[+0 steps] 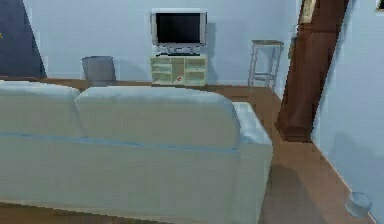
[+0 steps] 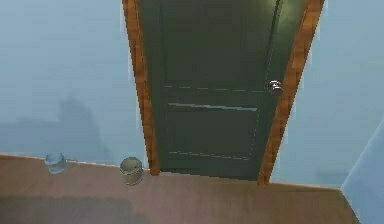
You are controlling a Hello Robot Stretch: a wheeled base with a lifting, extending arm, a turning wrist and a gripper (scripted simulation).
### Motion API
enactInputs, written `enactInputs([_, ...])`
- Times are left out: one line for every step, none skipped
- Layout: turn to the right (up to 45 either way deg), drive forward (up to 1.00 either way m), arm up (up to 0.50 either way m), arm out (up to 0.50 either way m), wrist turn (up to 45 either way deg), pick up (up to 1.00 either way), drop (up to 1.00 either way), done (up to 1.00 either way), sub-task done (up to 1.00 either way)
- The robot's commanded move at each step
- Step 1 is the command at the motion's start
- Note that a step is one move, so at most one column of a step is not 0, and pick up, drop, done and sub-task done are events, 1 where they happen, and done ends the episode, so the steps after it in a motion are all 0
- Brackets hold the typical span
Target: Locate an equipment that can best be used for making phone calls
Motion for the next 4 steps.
enactInputs([0.0, 0.10, 0.00, 0.00, 0.0, 0.00, 0.00, 0.00, 0.00])
enactInputs([-45.0, 0.00, 0.00, 0.00, 0.0, 0.00, 0.00, 0.00, 0.00])
enactInputs([-30.0, 0.00, 0.00, 0.00, 0.0, 0.00, 0.00, 0.00, 0.00])
enactInputs([0.0, 1.00, 0.00, 0.00, 0.0, 0.00, 0.00, 0.00, 0.00])
